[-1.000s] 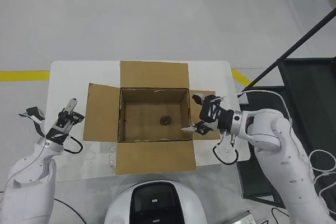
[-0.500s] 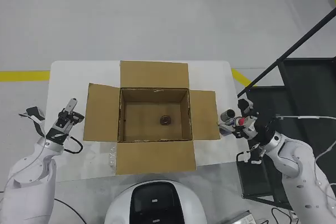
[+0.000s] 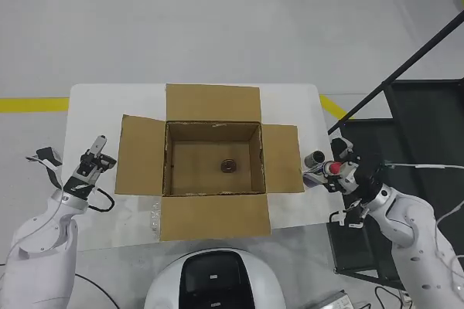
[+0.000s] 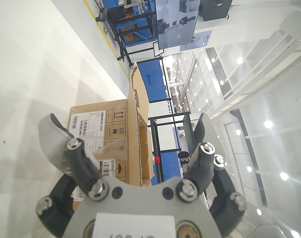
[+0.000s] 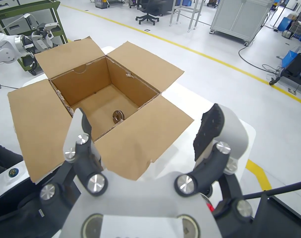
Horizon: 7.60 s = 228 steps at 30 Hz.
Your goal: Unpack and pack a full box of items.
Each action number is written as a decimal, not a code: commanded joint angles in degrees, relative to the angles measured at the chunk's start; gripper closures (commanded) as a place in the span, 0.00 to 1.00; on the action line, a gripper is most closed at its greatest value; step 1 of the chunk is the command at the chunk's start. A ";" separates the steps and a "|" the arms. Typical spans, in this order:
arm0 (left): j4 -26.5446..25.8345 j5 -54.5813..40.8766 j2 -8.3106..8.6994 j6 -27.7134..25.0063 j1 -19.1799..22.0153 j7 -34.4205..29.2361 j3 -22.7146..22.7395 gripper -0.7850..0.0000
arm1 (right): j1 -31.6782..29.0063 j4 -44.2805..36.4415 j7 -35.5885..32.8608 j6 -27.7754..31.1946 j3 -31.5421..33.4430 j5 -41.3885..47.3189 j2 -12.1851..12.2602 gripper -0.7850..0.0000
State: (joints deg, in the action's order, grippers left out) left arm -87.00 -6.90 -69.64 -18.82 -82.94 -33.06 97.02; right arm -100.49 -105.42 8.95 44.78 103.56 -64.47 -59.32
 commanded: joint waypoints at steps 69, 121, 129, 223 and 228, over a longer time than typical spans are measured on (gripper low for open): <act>0.00 0.00 0.00 0.00 0.00 0.00 0.00 0.00 | 23.25 59.88 30.00 -5.00 -19.15 -14.04 -3.30 1.00; 0.00 0.00 0.00 0.00 0.00 0.00 0.00 0.00 | 22.63 0.26 -12.12 -11.63 -33.27 -31.52 -1.67 1.00; 0.00 0.00 0.00 0.00 0.00 0.00 0.00 0.00 | 31.00 6.28 -18.69 -17.39 -41.80 -36.91 -3.70 0.84; 0.00 0.00 0.00 0.00 0.00 0.00 0.00 0.00 | 41.00 69.08 0.85 -5.04 -22.49 -12.25 -1.88 0.00; 0.00 0.00 0.00 0.00 0.00 0.00 0.00 0.00 | 43.42 72.76 1.36 -6.57 -23.87 -12.22 -2.43 0.00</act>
State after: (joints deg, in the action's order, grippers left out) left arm -87.00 -6.90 -69.64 -18.82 -82.94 -33.06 97.02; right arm -57.51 -33.37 10.20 38.16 79.90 -76.78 -61.68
